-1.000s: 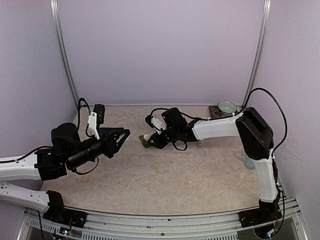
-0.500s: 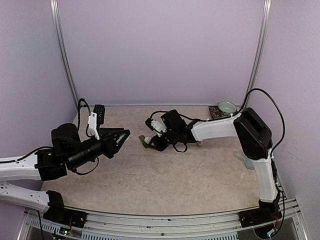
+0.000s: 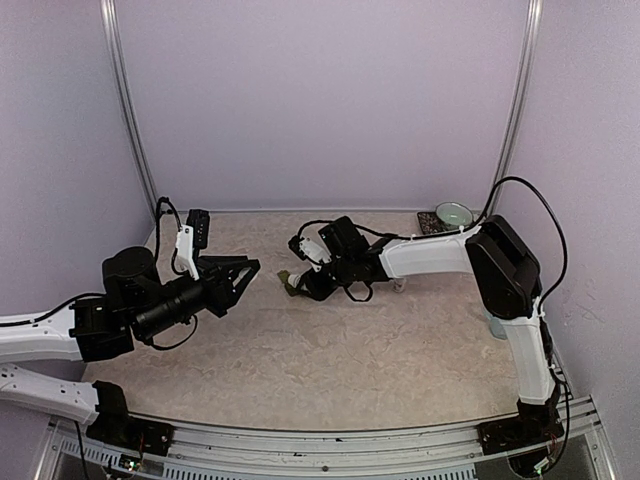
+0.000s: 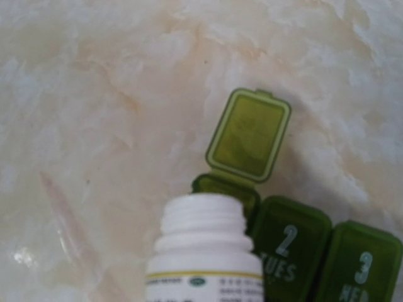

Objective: Sort the pills into containers
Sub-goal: Pour the pill into the compartment of the pill container.

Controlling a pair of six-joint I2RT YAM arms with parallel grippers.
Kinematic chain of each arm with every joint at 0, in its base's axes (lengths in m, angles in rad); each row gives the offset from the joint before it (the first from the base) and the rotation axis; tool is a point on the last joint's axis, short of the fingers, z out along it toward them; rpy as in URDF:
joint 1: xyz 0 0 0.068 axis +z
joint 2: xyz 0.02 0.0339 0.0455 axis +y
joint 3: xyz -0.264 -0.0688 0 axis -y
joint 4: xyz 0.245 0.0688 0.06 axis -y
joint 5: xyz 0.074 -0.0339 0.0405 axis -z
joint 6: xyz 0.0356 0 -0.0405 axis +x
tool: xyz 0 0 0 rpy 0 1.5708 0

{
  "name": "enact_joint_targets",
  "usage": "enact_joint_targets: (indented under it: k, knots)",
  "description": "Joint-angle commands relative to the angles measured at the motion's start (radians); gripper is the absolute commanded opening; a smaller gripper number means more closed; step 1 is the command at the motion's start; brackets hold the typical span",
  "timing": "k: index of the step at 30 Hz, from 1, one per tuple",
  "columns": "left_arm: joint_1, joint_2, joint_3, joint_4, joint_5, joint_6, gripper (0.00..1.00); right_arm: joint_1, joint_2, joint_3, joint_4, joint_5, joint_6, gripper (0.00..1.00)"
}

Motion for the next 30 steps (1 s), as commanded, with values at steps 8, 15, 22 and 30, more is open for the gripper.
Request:
enact_joint_targets:
  k: [8, 15, 22, 30]
  knots:
    - [0.005, -0.016, -0.008, 0.028, -0.003, -0.004, 0.18, 0.012, 0.028, 0.057, -0.071, -0.004, -0.007, 0.0]
    - [0.005, -0.013, -0.005, 0.027, -0.003, -0.004, 0.18, 0.011, 0.042, 0.085, -0.108, -0.008, -0.009, 0.0]
    - [0.005, -0.01, -0.004, 0.028, -0.004, -0.004, 0.18, 0.011, 0.053, 0.104, -0.136, -0.005, -0.012, 0.0]
    - [0.006, -0.004, -0.002, 0.032, -0.002, -0.003, 0.18, 0.012, 0.049, 0.115, -0.163, -0.001, -0.012, 0.0]
